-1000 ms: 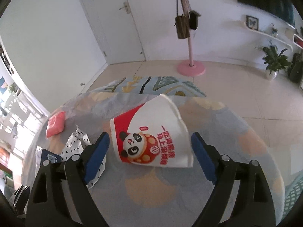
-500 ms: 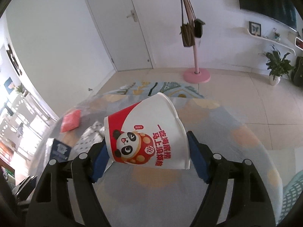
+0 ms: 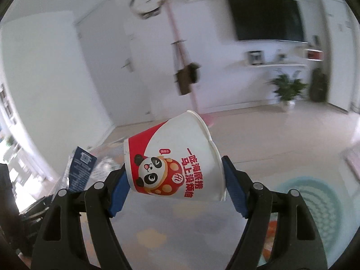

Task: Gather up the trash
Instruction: 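Carry carton and cup over the teal basket and open both tools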

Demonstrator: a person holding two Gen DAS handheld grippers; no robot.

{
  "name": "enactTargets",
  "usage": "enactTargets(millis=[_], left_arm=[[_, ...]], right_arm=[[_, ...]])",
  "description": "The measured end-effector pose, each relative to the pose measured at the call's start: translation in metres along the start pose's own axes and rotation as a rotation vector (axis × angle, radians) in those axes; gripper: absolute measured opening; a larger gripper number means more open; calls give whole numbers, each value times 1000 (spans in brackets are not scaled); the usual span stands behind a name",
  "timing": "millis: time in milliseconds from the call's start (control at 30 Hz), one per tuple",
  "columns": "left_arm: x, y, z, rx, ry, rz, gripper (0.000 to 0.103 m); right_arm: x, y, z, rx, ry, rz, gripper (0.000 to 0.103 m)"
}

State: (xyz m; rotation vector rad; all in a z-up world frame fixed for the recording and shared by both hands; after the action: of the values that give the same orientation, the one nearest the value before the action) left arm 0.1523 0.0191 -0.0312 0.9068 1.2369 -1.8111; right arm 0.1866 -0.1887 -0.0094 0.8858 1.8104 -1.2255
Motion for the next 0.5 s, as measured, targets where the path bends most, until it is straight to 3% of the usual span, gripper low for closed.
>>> enactTargets(millis=[167, 500], left_arm=[[5, 34, 66, 90, 82, -41, 57], [59, 133, 148, 261, 127, -274, 57]], right_arm=[[14, -24, 75, 154, 101, -18, 72], [77, -38, 190, 353, 301, -142, 72]])
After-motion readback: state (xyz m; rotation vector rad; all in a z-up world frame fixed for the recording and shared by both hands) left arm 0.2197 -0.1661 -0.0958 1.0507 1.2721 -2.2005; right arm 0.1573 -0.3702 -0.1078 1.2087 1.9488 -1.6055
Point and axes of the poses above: each gripper's, at about its wrist camera, not at the fingertips, and y roughly the way its jaws point, z to its right, x to its underside, the point moved 2 cm from there along y, roughly the way its jaws point, and after that the axes turned 6 degrees about z, right-handed, at the moved point
